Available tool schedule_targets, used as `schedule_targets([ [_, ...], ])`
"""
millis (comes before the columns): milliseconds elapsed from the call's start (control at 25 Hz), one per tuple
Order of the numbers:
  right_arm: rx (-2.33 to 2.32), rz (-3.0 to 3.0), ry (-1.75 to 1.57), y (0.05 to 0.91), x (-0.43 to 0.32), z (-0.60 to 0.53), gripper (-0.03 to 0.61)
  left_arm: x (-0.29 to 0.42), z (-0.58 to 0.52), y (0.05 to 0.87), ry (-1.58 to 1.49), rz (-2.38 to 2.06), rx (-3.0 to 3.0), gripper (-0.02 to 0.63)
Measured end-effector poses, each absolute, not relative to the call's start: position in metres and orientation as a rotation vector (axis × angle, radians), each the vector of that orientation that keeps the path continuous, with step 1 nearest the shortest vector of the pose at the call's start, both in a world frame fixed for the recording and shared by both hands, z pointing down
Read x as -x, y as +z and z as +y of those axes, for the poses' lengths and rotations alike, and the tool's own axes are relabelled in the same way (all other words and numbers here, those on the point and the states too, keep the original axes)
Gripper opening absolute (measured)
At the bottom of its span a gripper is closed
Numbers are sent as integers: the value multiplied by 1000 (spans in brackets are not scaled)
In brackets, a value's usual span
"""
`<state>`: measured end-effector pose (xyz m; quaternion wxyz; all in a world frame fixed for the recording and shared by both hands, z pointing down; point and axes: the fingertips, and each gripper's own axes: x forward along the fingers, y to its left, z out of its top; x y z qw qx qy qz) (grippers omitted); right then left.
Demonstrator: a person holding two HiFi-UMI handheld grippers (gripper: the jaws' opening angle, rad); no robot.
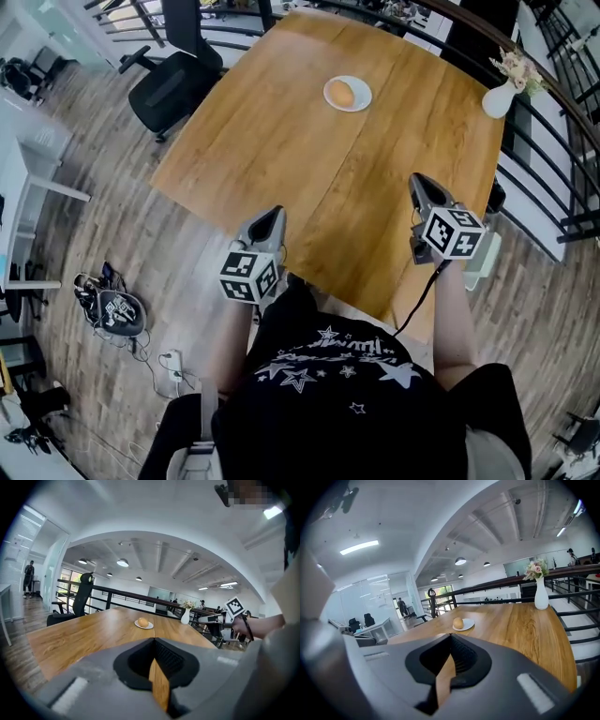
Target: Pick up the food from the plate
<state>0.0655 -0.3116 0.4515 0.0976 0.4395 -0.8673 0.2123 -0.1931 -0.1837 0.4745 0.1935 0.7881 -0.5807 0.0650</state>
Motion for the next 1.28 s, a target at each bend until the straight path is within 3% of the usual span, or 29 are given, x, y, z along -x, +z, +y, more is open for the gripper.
schedule_targets([
  [720, -1333, -2534, 652, 427, 8, -436, 0, 262, -326, 463, 186, -1484, -2310, 2],
  [1280, -1278, -2414, 669, 481, 54, -492, 0, 270, -400, 498, 225, -1364, -2313, 2],
])
